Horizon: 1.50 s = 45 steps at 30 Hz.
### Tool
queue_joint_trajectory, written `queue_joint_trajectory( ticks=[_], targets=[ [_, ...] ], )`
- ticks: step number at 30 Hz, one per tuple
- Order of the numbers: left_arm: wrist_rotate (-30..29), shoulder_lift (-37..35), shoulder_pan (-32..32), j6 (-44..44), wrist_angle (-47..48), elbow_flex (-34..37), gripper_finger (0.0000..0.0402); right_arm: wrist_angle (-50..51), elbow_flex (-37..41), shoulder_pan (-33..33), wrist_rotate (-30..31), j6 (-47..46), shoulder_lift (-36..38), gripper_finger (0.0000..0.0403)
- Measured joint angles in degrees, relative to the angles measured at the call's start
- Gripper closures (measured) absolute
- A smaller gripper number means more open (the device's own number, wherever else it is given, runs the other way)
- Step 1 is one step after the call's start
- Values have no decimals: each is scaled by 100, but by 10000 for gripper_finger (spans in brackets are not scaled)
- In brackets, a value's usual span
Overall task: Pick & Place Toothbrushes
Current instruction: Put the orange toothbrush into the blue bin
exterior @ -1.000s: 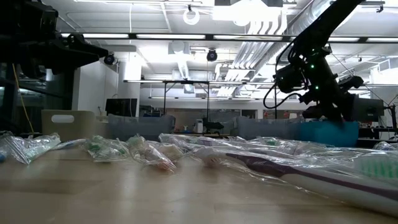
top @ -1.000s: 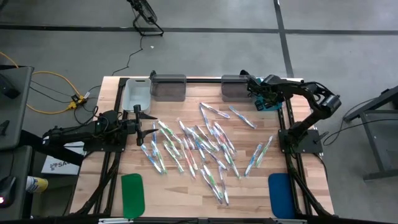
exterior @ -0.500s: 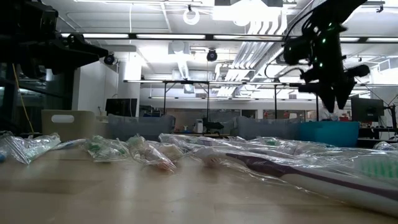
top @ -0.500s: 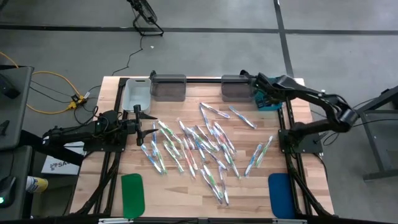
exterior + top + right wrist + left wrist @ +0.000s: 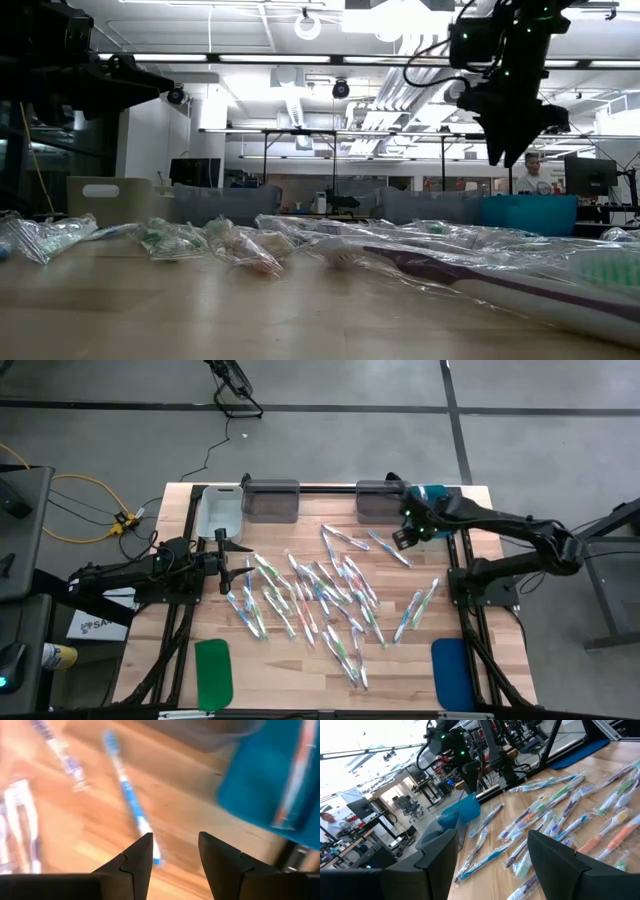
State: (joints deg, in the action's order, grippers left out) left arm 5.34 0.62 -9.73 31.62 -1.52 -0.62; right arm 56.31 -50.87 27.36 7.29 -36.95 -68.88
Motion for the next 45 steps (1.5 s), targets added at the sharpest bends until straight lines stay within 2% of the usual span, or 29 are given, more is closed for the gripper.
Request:
queue_joint_trajectory(
  ticks=[7, 12, 20, 26, 31, 40, 45],
  targets=[
    [0, -1, 1, 0, 0, 0, 169, -661, 0, -1196, 26, -628, -1, 251],
    [0, -1, 0, 1, 0, 0, 169, -1360, 0, -2000, 125, -667, -90, 251],
    [0, -1, 0, 1, 0, 0, 169, -2154, 0, -2925, 625, -636, -944, 251],
    [0, -1, -1, 0, 0, 0, 169, -2652, 0, -3248, 526, -628, -1783, 251],
    [0, 0, 0, 2, 0, 0, 169, -3224, 0, -3303, 119, -634, -2224, 251],
    [0, 1, 0, 1, 0, 0, 169, -3470, 0, -3124, 188, -1401, -2512, 251],
    [0, 1, -1, 2, 0, 0, 169, -3521, 2, -3084, 153, -1447, -2558, 251]
  ],
)
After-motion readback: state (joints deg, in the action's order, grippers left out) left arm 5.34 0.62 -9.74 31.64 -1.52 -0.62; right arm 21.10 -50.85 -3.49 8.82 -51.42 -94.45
